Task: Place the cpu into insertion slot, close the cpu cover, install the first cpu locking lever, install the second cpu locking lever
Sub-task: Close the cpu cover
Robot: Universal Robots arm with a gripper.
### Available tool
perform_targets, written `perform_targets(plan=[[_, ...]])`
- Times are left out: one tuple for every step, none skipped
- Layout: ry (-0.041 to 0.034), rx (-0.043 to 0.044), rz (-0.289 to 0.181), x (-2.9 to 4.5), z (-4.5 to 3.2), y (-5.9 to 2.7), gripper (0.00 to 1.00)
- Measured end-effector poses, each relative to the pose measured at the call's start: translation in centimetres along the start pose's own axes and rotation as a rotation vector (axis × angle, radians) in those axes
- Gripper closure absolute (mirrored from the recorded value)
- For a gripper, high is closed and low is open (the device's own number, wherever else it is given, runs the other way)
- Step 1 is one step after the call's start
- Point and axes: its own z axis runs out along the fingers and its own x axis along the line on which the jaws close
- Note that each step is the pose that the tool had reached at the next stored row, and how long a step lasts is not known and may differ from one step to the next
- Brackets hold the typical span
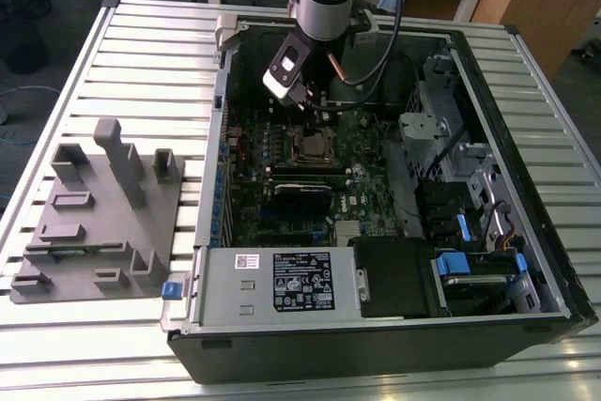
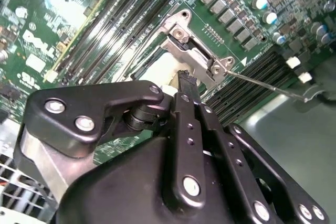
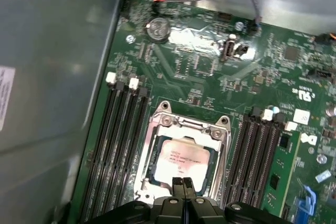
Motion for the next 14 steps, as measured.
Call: perform_targets(plan=[[0.0003,0.0005,-0.019,0.0,0.01,0.0,0.89],[0.0006,0.0009,-0.038,0.0,0.01,0.0,0.89],[0.001,0.0013,-0.056,0.0,0.02,0.0,0.89],[0.0013,0.0018,-0.074,0.0,0.03,0.0,0.89],[0.0015,0.0023,-0.091,0.0,0.04,0.0,0.89],[0.0018,0.0027,-0.109,0.0,0.06,0.0,0.89],[0.0021,0.0032,-0.129,0.0,0.08,0.0,0.89],[0.0023,0.0037,-0.147,0.0,0.09,0.0,0.89],[0.0026,0.0041,-0.164,0.0,0.11,0.0,0.89],[0.0029,0.0046,-0.183,0.0,0.13,0.0,0.89],[0.0031,0.0051,-0.2,0.0,0.15,0.0,0.89],[0.0034,0.0055,-0.218,0.0,0.17,0.0,0.89],[0.0037,0.006,-0.237,0.0,0.19,0.0,0.89],[0.004,0.0064,-0.255,0.0,0.21,0.0,0.89]])
